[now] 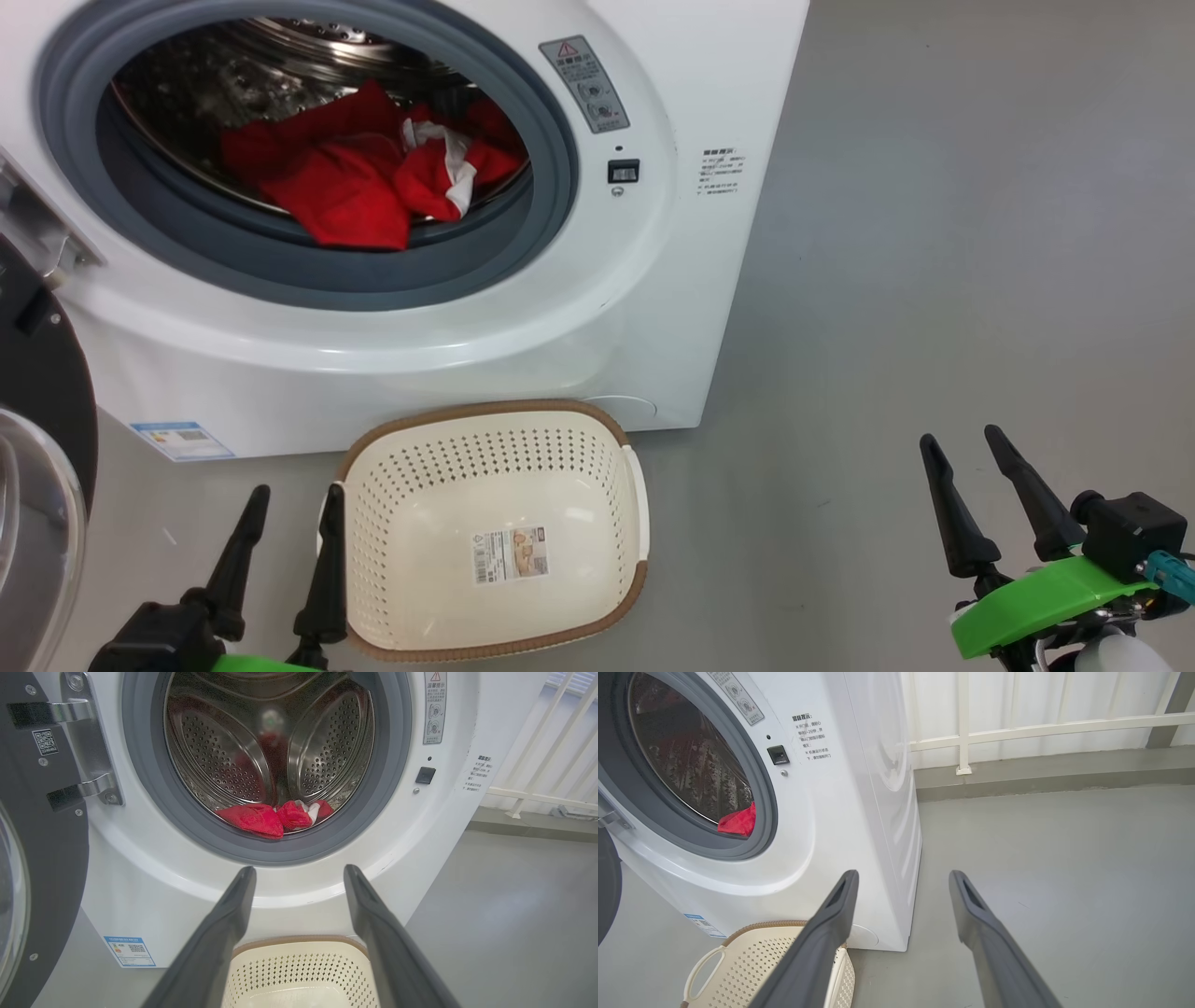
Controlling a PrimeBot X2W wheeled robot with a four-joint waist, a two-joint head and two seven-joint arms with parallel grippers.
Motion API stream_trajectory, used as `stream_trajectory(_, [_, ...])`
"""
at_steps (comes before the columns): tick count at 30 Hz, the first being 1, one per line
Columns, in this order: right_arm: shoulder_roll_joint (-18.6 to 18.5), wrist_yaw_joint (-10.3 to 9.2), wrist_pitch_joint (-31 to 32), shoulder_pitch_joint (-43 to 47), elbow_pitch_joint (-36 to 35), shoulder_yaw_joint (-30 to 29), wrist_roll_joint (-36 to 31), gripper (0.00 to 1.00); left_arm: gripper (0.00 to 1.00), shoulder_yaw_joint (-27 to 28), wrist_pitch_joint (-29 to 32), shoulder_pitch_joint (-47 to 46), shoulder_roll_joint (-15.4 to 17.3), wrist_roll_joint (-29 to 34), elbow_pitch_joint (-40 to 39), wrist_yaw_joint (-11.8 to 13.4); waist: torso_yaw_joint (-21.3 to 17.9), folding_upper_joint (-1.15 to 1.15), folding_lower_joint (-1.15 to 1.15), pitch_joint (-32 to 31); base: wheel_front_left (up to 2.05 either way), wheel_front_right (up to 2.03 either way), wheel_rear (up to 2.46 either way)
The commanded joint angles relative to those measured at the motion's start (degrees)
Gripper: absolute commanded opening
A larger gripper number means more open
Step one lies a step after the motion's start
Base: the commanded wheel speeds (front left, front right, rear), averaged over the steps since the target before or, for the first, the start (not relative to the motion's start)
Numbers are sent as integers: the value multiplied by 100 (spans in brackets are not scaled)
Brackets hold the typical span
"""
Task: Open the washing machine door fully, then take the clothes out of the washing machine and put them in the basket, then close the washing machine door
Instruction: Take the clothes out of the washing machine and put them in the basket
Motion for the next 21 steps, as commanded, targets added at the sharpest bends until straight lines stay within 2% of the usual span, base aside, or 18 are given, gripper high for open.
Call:
stream_trajectory(1, [-71,36,-37,-154,-131,120,-73,100,100,173,-28,-171,98,6,-102,-33,0,0,0,9,0,0,0])
stream_trajectory(21, [-20,36,-37,-213,-144,130,-73,100,100,110,-28,-297,92,84,69,-33,-40,0,0,121,0,0,0])
